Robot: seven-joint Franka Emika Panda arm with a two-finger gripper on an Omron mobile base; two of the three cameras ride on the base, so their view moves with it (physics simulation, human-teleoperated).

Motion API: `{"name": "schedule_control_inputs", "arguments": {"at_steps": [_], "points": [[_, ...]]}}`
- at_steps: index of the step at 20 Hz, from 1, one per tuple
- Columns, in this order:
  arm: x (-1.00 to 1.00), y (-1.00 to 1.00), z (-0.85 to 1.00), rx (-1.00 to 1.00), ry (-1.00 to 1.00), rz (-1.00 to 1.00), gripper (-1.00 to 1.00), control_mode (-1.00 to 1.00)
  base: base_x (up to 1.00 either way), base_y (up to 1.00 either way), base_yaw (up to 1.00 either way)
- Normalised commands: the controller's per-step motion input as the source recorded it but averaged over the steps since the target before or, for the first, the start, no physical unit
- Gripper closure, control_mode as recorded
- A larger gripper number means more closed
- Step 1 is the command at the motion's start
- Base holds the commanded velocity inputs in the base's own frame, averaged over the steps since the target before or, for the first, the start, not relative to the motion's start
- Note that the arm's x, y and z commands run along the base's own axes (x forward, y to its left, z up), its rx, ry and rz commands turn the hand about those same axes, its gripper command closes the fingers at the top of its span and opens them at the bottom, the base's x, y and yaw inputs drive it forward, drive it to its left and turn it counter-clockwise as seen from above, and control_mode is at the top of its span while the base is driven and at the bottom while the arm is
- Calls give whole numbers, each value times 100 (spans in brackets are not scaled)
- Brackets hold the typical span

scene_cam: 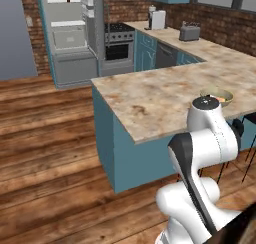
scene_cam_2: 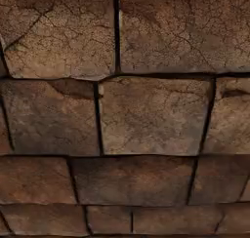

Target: Open the fridge, grab two sodas, and place both sodas inside the bowl with ice on the dining counter.

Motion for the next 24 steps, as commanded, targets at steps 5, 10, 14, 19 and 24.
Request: {"name": "schedule_control_inputs", "arguments": {"at_steps": [5, 10, 14, 19, 24], "points": [[0, 0, 0, 0, 0, 0, -100, 100, 15, 100, 0], [0, 0, 0, 0, 0, 0, -100, 100, 50, 100, 1], [0, 0, 0, 0, 0, 0, -100, 100, 95, 98, 5], [0, 0, 0, 0, 0, 0, -100, 100, 100, 61, 0], [0, 0, 0, 0, 0, 0, -100, 100, 100, 23, 0]]}}
